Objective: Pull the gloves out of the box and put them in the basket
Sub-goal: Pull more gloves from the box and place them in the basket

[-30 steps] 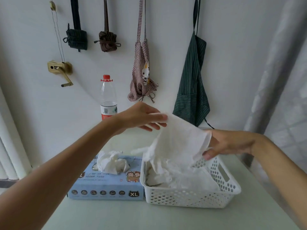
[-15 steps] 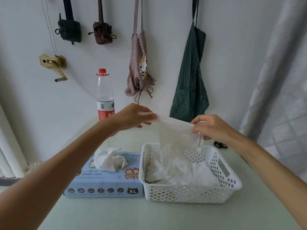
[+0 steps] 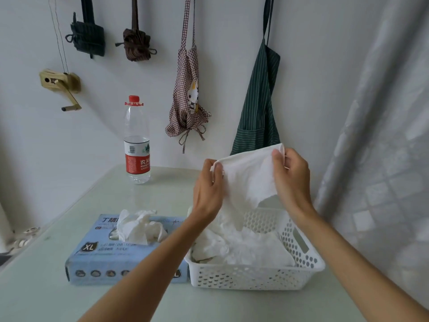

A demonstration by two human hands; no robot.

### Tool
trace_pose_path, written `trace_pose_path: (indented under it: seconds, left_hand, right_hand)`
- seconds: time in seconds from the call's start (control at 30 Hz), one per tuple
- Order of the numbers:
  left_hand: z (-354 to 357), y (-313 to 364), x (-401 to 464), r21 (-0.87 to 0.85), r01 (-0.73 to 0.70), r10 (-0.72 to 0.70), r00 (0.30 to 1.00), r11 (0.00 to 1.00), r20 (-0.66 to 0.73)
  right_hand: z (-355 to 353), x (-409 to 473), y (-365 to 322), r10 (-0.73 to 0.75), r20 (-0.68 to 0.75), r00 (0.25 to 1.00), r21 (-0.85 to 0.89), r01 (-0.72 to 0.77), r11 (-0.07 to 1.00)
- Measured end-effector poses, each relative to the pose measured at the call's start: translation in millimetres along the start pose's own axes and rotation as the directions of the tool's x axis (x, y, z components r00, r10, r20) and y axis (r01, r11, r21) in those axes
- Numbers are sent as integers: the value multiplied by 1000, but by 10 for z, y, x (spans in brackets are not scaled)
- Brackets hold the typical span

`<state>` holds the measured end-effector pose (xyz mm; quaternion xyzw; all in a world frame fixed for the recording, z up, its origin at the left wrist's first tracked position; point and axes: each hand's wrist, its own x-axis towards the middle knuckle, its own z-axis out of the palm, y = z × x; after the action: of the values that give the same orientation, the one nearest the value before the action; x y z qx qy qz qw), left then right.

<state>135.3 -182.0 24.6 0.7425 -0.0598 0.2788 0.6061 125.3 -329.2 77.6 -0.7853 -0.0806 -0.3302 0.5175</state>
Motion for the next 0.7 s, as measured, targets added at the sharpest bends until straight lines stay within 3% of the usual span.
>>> trace_pose_path:
  seconds: [0.17, 0.23, 0.27, 0.33, 0.43, 0.57, 0.7]
  left_hand:
    - [-196, -18, -31, 260, -240, 264, 963, 935, -59]
    - [-277, -92, 10, 431, -315, 335, 942, 846, 31]
    - [-321, -135, 23, 510, -368, 347, 927, 778, 140]
    - [-304, -274, 66, 644, -508, 279, 859, 572, 430]
    - [-133, -514, 94, 642, -703, 110, 696, 307, 709]
    - [147, -697, 89, 520, -853, 13, 521, 41, 854]
    - [247, -691, 96, 426, -893, -70, 438, -145, 896]
  right_hand:
    - [72, -205, 27, -172, -32, 985, 27, 173, 985]
    - [7, -277, 186, -162, 38, 986, -12, 162, 987]
    - [-35, -326, 276, -134, 97, 986, -73, 141, 987]
    - [-119, -385, 567, -7, 222, 975, -270, 68, 961]
    - [-182, -423, 921, 213, 361, 908, -591, 46, 805]
    - [-149, -385, 1031, 309, 476, 823, -796, 253, 550]
    - [-72, -328, 1079, 338, 510, 791, -845, 386, 371]
